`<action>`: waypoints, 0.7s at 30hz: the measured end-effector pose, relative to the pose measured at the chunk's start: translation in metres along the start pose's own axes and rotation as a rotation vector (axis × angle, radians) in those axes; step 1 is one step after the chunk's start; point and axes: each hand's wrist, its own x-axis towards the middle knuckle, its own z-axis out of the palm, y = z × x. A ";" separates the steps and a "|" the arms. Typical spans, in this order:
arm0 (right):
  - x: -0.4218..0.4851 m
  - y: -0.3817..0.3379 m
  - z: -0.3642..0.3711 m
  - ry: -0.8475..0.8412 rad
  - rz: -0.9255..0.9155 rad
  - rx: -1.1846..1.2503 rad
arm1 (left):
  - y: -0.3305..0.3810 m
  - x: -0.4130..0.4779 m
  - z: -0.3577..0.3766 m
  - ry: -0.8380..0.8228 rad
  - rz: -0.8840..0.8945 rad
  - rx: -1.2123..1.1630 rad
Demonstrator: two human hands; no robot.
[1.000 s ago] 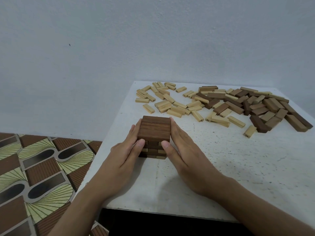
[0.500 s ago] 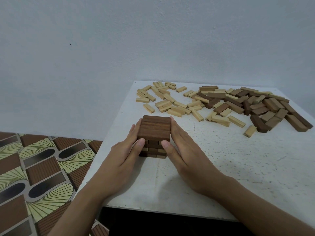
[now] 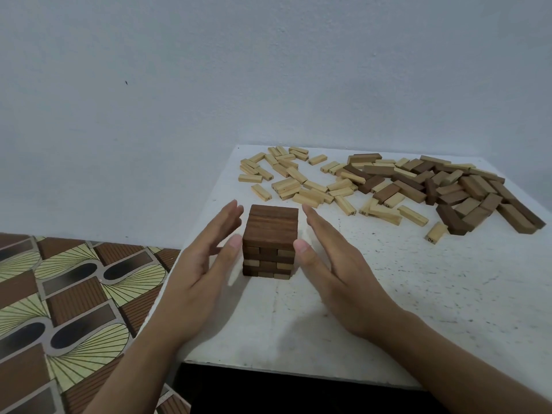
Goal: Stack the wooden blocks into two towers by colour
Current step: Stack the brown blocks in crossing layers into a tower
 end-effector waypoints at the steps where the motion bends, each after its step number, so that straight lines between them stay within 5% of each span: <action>1: 0.000 0.000 -0.001 0.026 -0.005 0.018 | -0.004 0.001 -0.001 0.027 0.017 0.002; 9: 0.005 0.001 -0.013 0.331 -0.134 0.024 | 0.021 0.020 0.000 0.230 0.209 0.145; 17: 0.007 0.004 -0.050 0.407 -0.235 0.025 | 0.070 0.043 0.033 0.102 0.417 0.254; 21: 0.007 0.022 -0.077 0.414 -0.256 -0.035 | 0.085 0.048 0.065 -0.045 0.373 0.224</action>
